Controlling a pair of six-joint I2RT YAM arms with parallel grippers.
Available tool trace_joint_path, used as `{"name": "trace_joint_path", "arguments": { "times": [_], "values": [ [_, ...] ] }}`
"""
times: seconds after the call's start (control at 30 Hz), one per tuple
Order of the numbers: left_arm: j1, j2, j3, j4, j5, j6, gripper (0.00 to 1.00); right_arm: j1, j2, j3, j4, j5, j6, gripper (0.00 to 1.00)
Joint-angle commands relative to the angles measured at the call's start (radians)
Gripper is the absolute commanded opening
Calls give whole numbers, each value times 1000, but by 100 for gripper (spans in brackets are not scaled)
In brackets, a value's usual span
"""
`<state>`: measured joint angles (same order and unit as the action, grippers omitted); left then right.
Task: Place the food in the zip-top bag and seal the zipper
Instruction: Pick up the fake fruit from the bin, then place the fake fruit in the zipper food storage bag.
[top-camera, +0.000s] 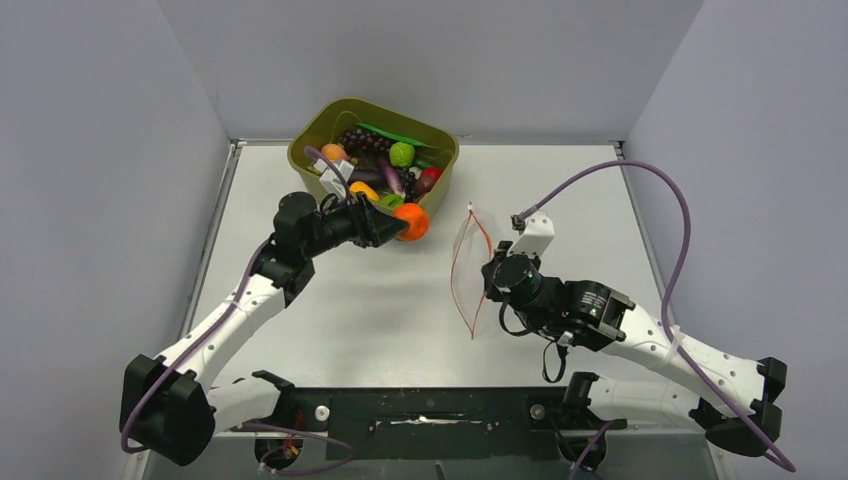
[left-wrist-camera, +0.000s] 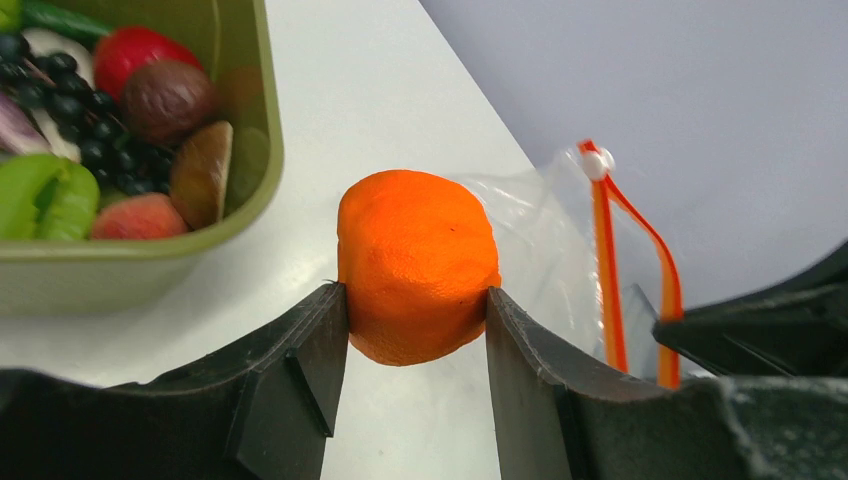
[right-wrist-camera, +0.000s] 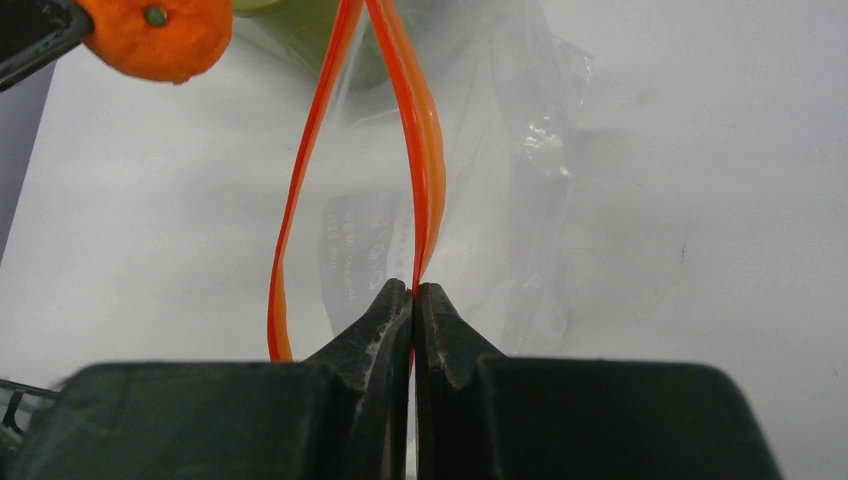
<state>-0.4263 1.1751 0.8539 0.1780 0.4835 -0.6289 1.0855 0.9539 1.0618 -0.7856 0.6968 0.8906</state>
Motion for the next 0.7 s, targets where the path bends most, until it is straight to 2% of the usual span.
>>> {"name": "trace_joint_path", "arguments": {
  "times": [0.0, 0.27, 0.67],
  "values": [
    [-18, -112, -33, 99, 66, -100, 21, -30, 16, -1, 109, -48, -29, 0],
    [-54, -142, -144, 323, 89, -318, 21, -89, 25, -28, 227, -134, -34, 0],
    [-165, -120, -187, 468, 22, -384, 20, -95, 58, -20, 276, -176, -49, 0]
  ]
}}
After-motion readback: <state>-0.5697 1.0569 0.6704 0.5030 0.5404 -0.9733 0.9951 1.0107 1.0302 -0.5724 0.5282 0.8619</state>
